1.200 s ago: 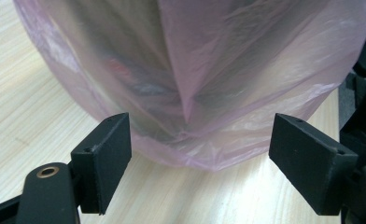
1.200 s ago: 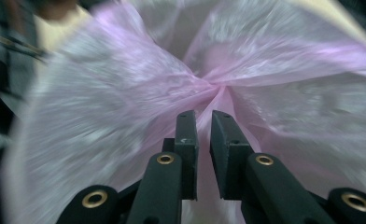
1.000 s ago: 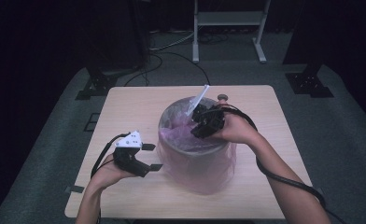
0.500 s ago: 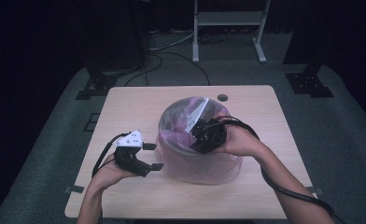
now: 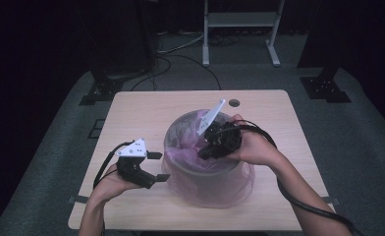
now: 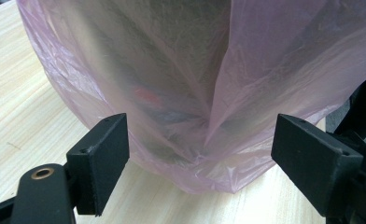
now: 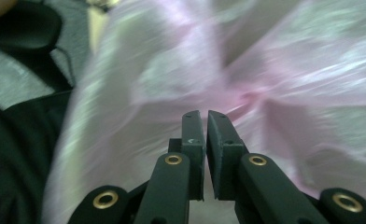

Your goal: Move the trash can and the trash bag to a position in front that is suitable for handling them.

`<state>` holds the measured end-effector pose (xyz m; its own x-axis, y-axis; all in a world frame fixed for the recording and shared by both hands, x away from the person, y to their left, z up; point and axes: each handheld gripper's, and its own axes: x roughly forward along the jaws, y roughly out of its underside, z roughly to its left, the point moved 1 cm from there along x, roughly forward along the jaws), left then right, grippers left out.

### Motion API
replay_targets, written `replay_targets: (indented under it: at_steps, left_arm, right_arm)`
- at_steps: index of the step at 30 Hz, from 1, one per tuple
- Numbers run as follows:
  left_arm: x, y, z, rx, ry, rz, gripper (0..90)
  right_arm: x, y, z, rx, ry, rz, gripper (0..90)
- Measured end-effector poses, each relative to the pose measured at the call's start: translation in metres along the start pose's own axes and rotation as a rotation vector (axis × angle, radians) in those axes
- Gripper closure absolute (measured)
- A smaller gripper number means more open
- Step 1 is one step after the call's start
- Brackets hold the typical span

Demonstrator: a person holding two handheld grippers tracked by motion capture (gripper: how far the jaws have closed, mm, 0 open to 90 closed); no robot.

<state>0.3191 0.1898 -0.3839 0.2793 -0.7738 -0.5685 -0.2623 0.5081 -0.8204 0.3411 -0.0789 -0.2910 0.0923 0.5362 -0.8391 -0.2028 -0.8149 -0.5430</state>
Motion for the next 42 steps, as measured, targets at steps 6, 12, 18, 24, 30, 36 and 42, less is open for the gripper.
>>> replay_targets:
  at_steps: [6, 12, 18, 24, 30, 36, 42]
  left_arm:
    - [-0.002, 0.002, 0.002, -0.002, -0.004, 0.000, 18.0]
    - [-0.003, 0.001, 0.001, -0.002, 0.001, -0.010, 18.0]
    - [-0.005, 0.002, 0.002, -0.003, -0.004, -0.012, 17.9]
    - [-0.003, 0.001, 0.000, 0.000, 0.000, -0.011, 17.9]
    - [-0.003, 0.001, 0.002, -0.002, 0.002, -0.014, 17.9]
    - [-0.002, 0.001, 0.001, 0.002, 0.006, -0.010, 17.9]
    - [-0.003, 0.000, -0.002, 0.007, 0.003, -0.012, 17.8]
  right_arm:
    - [0.027, -0.029, -0.007, -0.016, 0.009, 0.057, 85.7]
    - [0.057, -0.052, -0.004, -0.052, -0.029, 0.077, 85.3]
    - [0.046, -0.046, -0.008, -0.040, -0.019, 0.050, 84.0]
    - [0.030, -0.031, -0.024, 0.011, 0.018, 0.020, 84.1]
    - [0.037, -0.028, -0.055, 0.067, 0.088, 0.040, 84.4]
    - [0.028, -0.025, -0.062, 0.103, 0.103, 0.005, 84.2]
    - [0.005, -0.008, -0.033, 0.057, 0.067, 0.004, 83.2]
